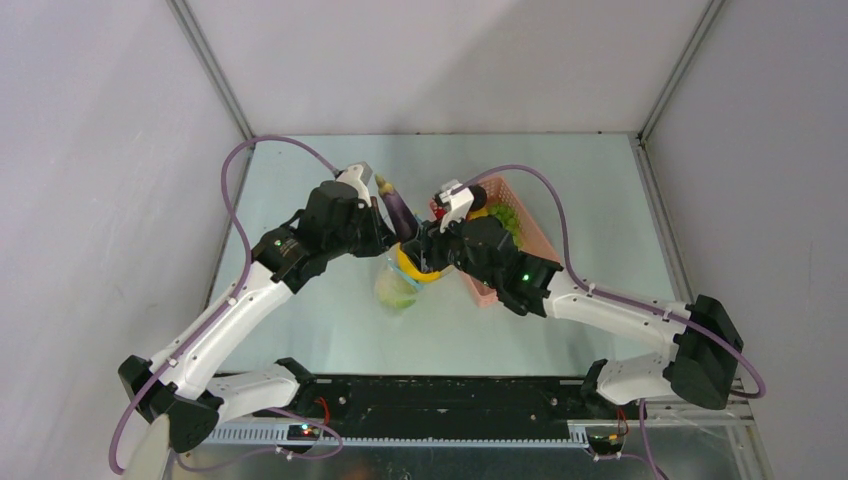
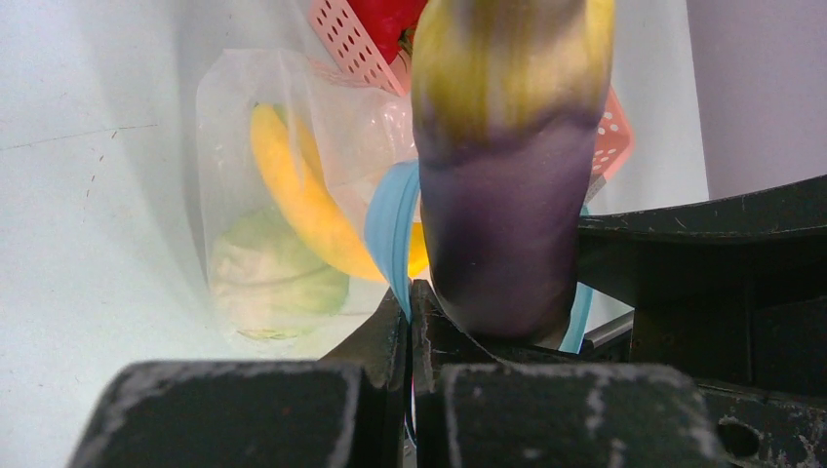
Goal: Place the food in the zip-top bag and seal the zipper
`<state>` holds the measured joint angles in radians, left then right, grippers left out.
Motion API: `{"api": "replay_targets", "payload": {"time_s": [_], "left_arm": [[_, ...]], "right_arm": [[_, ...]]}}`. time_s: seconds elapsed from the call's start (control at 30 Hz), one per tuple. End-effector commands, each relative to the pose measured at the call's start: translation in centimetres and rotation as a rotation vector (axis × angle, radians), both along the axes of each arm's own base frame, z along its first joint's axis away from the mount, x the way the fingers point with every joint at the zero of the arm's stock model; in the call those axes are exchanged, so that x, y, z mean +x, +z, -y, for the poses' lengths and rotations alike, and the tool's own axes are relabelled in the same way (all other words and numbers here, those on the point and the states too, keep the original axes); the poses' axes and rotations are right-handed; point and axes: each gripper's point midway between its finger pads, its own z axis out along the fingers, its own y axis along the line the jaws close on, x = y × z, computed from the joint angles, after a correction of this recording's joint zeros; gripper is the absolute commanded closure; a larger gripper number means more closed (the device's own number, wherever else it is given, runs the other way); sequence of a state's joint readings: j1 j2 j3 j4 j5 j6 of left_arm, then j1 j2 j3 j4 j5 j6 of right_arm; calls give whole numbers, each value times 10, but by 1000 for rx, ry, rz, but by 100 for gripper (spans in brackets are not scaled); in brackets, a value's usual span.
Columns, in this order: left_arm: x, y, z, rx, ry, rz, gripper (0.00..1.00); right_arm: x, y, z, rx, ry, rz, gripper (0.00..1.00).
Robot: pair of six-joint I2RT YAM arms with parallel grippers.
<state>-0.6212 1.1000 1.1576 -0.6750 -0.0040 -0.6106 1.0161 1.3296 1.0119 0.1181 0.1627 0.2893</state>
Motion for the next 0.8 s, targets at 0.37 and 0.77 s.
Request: {"api": "replay_targets", "payload": {"time_s": [0.37,0.77], "left_arm": [[6,11,-3,-14,18,49,100],[4,19,-2,-31,-2,76,100]], "right_arm": [[-1,14,-5,28,17,46,34],[19,14,5,6,-102,34,33]]}}
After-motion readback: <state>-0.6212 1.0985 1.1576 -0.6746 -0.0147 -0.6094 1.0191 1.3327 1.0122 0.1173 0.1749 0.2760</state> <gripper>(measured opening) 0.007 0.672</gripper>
